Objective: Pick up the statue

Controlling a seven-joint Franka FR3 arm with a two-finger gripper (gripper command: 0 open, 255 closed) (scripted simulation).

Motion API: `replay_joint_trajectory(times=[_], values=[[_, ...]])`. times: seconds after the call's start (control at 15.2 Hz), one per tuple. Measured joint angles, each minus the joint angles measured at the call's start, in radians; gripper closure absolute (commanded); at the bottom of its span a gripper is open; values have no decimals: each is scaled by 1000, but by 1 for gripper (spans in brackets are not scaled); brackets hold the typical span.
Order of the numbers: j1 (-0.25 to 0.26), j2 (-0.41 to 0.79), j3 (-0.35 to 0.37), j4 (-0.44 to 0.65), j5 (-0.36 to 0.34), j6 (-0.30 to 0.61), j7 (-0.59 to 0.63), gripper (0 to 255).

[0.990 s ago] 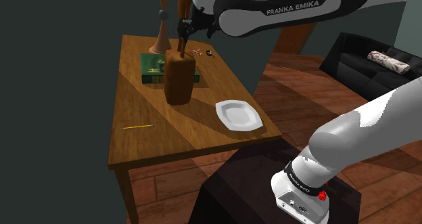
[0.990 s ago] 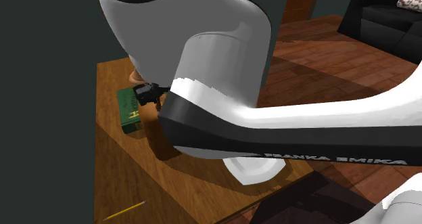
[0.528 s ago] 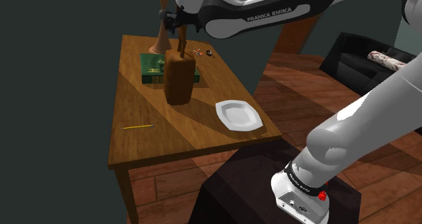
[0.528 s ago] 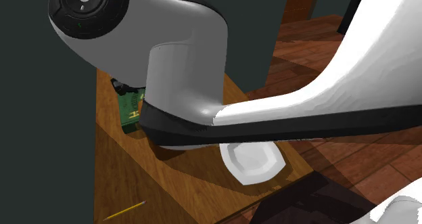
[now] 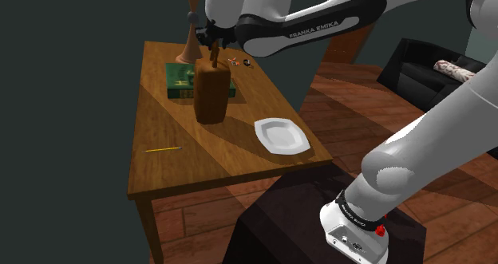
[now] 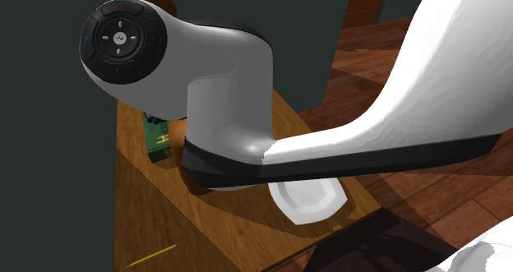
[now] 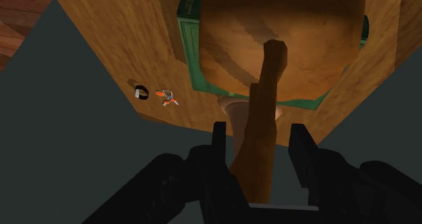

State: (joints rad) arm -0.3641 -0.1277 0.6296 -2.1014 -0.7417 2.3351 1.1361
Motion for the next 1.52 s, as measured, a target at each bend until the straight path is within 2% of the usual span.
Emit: replay_joint_trajectory(times=[0.53, 1.52], values=[[0, -2, 0, -2, 0, 2, 1, 255], [16, -40, -19, 125, 116, -122, -150, 255]])
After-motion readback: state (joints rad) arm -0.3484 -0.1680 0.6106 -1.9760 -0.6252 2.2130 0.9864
